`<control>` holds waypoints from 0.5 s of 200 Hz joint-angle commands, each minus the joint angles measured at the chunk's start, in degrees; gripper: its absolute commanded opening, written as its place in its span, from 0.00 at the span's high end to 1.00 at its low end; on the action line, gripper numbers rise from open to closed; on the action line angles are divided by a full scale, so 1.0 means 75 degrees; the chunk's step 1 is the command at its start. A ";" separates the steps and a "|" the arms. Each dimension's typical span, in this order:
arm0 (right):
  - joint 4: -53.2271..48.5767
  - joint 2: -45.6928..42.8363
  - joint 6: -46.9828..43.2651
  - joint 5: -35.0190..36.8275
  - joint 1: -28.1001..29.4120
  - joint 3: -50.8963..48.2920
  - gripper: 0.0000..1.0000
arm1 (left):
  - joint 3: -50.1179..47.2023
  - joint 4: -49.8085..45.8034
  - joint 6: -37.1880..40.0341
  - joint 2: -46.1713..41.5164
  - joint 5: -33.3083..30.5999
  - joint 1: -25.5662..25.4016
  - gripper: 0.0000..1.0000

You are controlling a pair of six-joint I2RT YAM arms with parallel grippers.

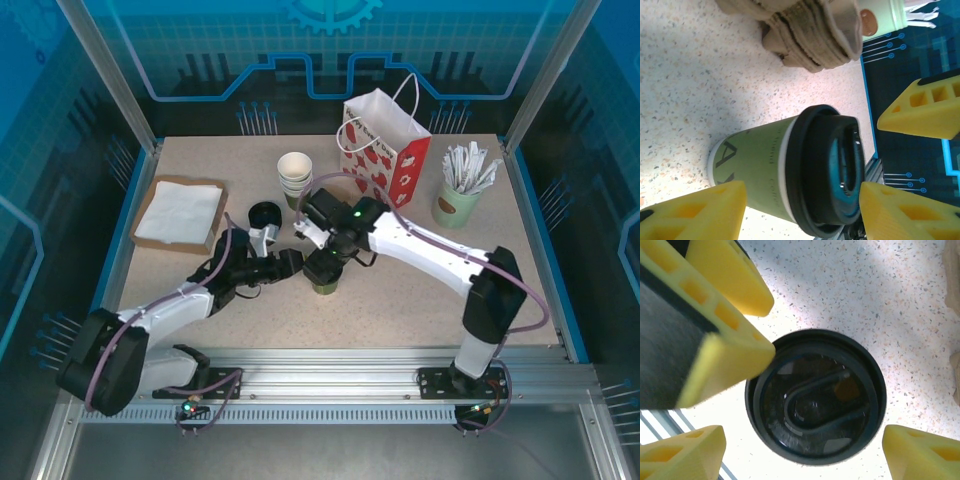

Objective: Pack the takeout coffee

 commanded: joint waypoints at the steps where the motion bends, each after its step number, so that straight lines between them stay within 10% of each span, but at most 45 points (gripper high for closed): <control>1: 0.0756 -0.0901 0.0338 -0.0921 -0.0517 -0.0667 0.18 | -0.0044 -0.0238 0.0279 -0.0509 -0.0276 -0.0061 0.32; 100: 0.2835 -0.0921 0.0967 -0.3010 -0.2286 -0.2607 0.30 | 0.1112 -0.1655 0.1768 0.0505 -0.0924 -0.0643 0.26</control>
